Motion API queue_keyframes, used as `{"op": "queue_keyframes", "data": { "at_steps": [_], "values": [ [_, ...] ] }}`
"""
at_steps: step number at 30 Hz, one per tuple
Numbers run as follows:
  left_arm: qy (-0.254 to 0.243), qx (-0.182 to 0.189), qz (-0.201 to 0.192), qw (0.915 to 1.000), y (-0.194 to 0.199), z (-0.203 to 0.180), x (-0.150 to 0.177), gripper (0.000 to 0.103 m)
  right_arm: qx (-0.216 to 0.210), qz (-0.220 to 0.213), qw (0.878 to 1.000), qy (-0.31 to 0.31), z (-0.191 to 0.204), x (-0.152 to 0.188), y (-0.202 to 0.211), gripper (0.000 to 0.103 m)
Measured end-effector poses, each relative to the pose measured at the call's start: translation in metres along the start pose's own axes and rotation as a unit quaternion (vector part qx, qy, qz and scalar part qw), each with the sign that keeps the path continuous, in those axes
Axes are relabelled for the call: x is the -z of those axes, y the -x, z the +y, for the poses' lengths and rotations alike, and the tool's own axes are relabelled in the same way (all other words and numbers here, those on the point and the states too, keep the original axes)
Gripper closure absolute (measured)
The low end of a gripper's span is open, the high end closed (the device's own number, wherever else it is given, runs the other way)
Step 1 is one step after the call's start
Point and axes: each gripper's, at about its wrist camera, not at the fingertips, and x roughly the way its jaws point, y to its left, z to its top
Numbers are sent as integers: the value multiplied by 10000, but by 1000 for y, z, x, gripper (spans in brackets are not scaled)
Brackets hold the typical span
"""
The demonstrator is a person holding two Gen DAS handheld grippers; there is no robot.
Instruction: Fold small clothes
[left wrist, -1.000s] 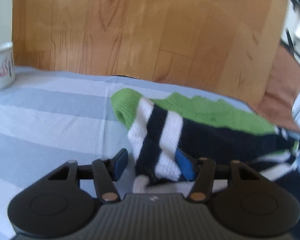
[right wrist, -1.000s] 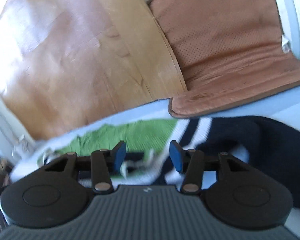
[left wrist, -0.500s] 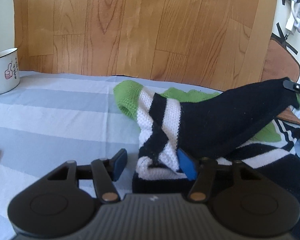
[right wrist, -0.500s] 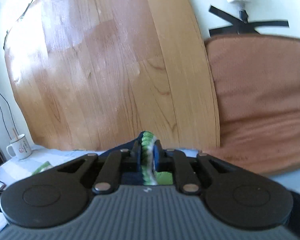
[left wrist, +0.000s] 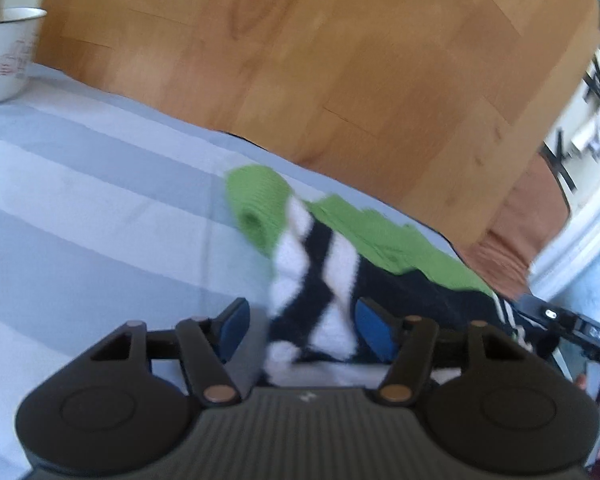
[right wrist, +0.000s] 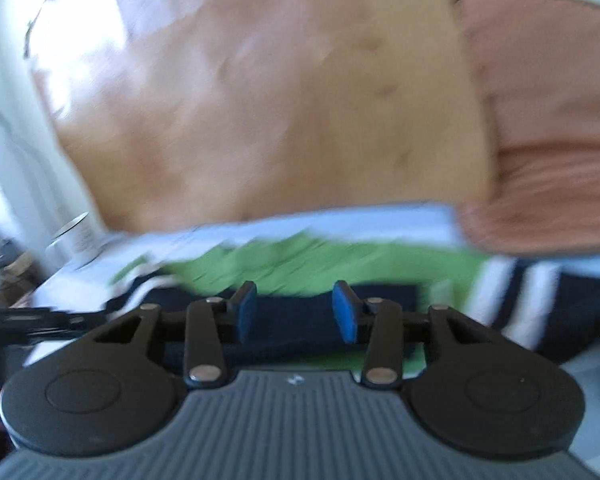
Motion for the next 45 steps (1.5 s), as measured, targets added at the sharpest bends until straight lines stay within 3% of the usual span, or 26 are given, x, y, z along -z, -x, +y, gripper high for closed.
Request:
{"op": "queue_keyframes", "data": {
  "at_steps": [6, 9, 11, 12, 13, 14, 17, 19, 21, 25, 29, 32, 33, 34, 37, 39, 45],
  "values": [
    [-503, -176, 7, 9986, 0, -16, 9, 48, -82, 478, 9963, 716, 50, -16, -65, 55],
    [-578, -170, 5, 9982, 3, -14, 9, 48, -66, 813, 9928, 878, 55, -21, -97, 40],
    [-591, -190, 2, 9981, 2, -15, 9, 48, -179, 1179, 9889, 892, 53, -17, -108, 37],
    [-580, -189, 6, 9981, 1, -14, 9, 48, -162, 1184, 9869, 1083, 57, -12, -108, 41],
    [-569, -186, 6, 9982, 1, -13, 9, 48, -105, 1102, 9831, 1460, 63, -7, -103, 74],
    [-561, -187, 8, 9983, 0, -13, 9, 48, -113, 1067, 9777, 1806, 70, -2, -99, 94],
    [-549, -235, -21, 9982, -1, -13, 9, 48, 26, 601, 9763, 2081, 76, -5, -84, 95],
    [-614, -363, -87, 9974, -3, -15, 9, 48, 200, 45, 9803, 1963, 73, -17, -79, 94],
    [-713, -433, -120, 9964, -5, -16, 11, 48, 267, -195, 9823, 1845, 71, -23, -85, 94],
    [-863, -546, -138, 9947, -6, -20, 15, 48, 636, 455, 9712, 2251, 69, -10, -117, 77],
    [-841, -540, -129, 9949, -8, -19, 16, 48, 118, 123, 9873, 1580, 61, -15, -74, 75],
    [-846, -737, -150, 9936, -7, -18, 16, 68, -7, 732, 9796, 1870, 58, 5, -55, 75],
    [-787, -712, -129, 9943, -7, -15, 16, 69, 45, 871, 9751, 2040, 52, 20, -48, 74],
    [-705, -647, -113, 9953, -6, -12, 15, 69, 70, 634, 9749, 2134, 49, 26, -35, 66],
    [-694, -596, -88, 9958, -5, -12, 15, 65, 224, 446, 9840, 1709, 41, 21, 1, 63],
    [-746, -478, -18, 9961, -2, -14, 17, 53, 110, 151, 9919, 1253, 35, 15, 30, 63],
    [-587, -321, 108, 9977, 33, -15, 35, 47, -303, 349, 9930, 1089, 49, 44, 61, 63]
  ]
}}
